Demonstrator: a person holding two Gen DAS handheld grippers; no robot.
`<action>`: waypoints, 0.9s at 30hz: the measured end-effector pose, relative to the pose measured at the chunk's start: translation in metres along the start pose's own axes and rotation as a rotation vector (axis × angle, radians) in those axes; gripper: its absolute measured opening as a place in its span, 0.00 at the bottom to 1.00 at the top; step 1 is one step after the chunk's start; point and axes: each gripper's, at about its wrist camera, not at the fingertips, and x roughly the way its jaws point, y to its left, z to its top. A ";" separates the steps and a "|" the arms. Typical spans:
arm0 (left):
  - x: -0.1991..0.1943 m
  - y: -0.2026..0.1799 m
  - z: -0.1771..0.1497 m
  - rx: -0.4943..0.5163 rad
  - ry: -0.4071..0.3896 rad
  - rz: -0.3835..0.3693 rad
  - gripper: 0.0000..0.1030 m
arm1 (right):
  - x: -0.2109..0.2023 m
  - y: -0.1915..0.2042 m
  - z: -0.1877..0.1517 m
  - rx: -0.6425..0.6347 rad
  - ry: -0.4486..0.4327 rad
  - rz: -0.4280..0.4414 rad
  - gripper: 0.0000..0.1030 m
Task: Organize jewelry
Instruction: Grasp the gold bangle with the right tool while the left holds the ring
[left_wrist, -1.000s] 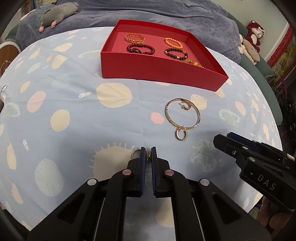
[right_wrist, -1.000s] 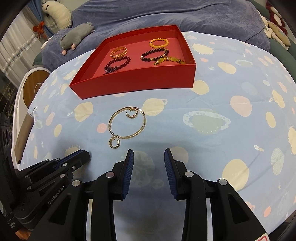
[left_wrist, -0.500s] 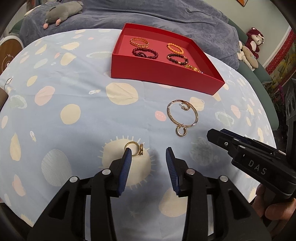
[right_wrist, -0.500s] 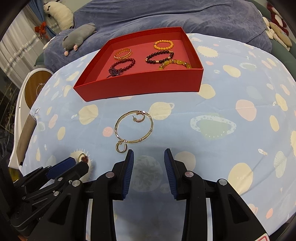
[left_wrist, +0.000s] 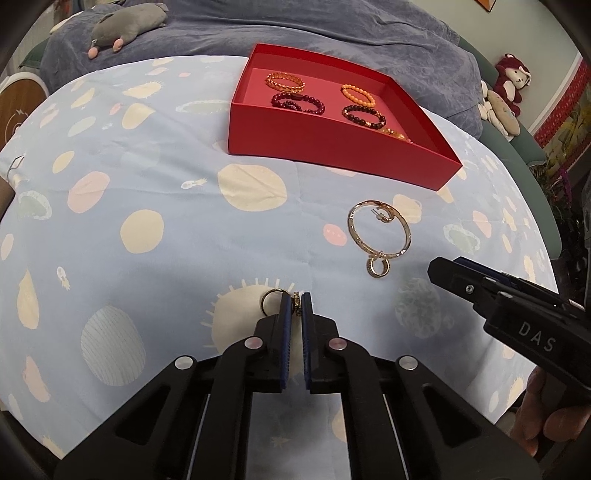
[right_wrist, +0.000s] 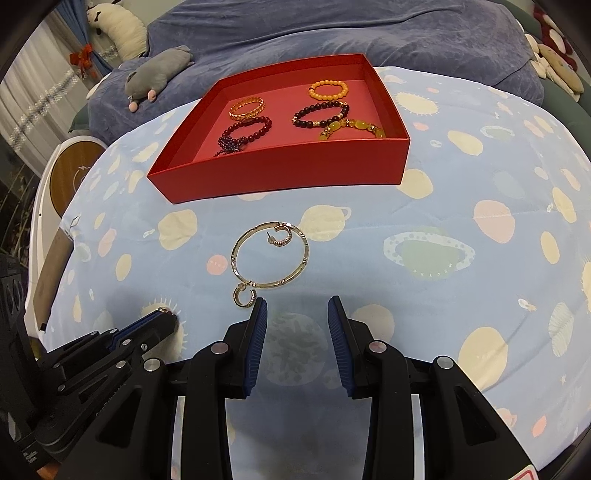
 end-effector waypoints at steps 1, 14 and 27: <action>-0.001 0.000 0.001 -0.002 0.000 -0.001 0.03 | 0.000 0.000 0.000 0.000 0.000 0.000 0.33; -0.007 0.008 0.016 -0.040 -0.019 -0.016 0.03 | 0.024 0.002 0.025 0.008 0.007 0.009 0.33; 0.003 0.017 0.020 -0.066 -0.005 -0.008 0.03 | 0.040 -0.006 0.029 0.015 0.007 0.003 0.04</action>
